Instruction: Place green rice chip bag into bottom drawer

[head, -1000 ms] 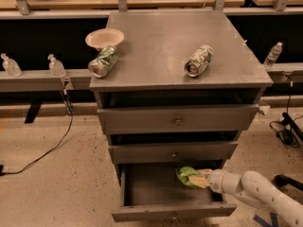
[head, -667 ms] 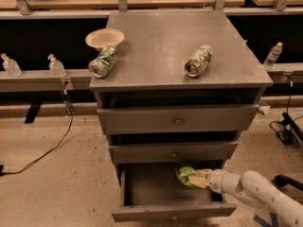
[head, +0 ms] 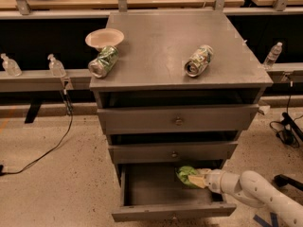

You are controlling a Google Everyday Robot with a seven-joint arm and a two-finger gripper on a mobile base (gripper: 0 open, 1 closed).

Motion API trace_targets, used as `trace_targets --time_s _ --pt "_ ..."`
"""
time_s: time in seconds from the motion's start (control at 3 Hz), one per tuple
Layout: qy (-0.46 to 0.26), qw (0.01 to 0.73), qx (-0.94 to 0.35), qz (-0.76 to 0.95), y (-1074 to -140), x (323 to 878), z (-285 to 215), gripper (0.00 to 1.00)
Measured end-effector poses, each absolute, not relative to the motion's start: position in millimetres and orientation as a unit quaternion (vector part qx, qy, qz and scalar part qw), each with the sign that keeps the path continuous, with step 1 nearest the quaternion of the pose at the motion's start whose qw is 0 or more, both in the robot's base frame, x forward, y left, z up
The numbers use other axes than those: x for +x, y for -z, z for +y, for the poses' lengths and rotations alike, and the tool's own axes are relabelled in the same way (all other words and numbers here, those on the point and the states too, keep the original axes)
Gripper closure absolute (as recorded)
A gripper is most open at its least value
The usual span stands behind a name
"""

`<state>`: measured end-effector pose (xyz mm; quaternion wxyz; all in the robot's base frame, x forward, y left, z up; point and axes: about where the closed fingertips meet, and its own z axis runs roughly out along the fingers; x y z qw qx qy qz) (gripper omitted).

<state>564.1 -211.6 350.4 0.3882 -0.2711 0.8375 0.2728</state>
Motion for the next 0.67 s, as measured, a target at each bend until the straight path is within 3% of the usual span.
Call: trace_targets --time_s 0.33,0.67 --pt "-0.274 0.387 -0.272 0.837 -349.7 564.0 -209.0 0.13" --pt "-0.276 0.387 -0.273 0.837 -349.0 563.9 -206.6 0.00"
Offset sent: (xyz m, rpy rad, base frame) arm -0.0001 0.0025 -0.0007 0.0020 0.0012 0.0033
